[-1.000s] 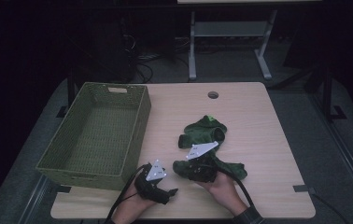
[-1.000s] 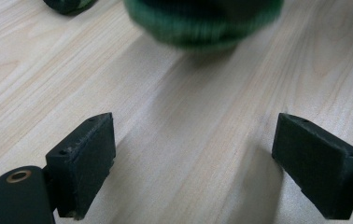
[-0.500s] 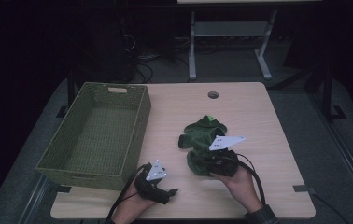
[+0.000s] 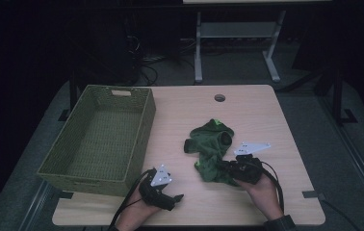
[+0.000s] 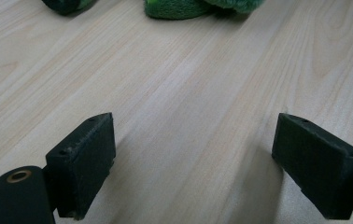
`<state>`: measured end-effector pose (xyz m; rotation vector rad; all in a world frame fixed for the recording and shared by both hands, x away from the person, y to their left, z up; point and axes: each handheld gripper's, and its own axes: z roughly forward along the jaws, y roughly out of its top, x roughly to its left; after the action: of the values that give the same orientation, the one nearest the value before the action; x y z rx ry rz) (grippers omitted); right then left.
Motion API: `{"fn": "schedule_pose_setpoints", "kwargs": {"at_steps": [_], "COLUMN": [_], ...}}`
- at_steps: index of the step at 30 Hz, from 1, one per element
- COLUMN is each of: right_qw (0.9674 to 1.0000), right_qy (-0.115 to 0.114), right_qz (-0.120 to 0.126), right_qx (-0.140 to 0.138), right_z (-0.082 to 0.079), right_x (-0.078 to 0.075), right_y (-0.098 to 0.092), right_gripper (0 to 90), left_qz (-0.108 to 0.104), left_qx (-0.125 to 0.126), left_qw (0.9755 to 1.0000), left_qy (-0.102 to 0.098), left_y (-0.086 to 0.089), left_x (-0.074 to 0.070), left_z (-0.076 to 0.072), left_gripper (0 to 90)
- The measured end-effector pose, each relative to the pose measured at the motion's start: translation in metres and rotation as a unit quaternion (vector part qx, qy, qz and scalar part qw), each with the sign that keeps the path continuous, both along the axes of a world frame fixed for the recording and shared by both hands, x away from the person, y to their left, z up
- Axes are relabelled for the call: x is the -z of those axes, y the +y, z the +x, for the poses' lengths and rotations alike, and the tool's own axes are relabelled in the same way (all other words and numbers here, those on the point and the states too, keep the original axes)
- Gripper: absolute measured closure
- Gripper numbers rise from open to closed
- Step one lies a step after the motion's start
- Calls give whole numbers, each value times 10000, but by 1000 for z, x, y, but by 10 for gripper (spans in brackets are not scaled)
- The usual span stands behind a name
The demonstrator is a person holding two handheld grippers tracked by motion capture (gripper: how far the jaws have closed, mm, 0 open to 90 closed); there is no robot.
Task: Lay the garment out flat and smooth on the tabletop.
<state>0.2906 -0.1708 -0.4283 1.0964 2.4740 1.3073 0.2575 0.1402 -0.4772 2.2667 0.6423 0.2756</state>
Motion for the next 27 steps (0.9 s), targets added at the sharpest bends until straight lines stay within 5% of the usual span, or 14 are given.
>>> {"fn": "schedule_pose_setpoints", "kwargs": {"at_steps": [12,20,27], "right_qw": [9988,9990,9987], "right_qy": [-472,-171,192], "right_qz": [79,-353,-439], "right_qx": [100,211,176], "right_z": [2,17,24], "right_x": [-18,3,24], "right_y": [-3,5,4], "right_gripper": [892,895,896], "left_qz": [-17,15,4], "left_qx": [-17,4,-3], "left_qw": [10000,10000,10000], "left_qy": [12,-3,12], "left_y": [0,0,0], "left_x": [0,0,0], "left_z": [0,0,0], "left_gripper": [126,126,126]}}
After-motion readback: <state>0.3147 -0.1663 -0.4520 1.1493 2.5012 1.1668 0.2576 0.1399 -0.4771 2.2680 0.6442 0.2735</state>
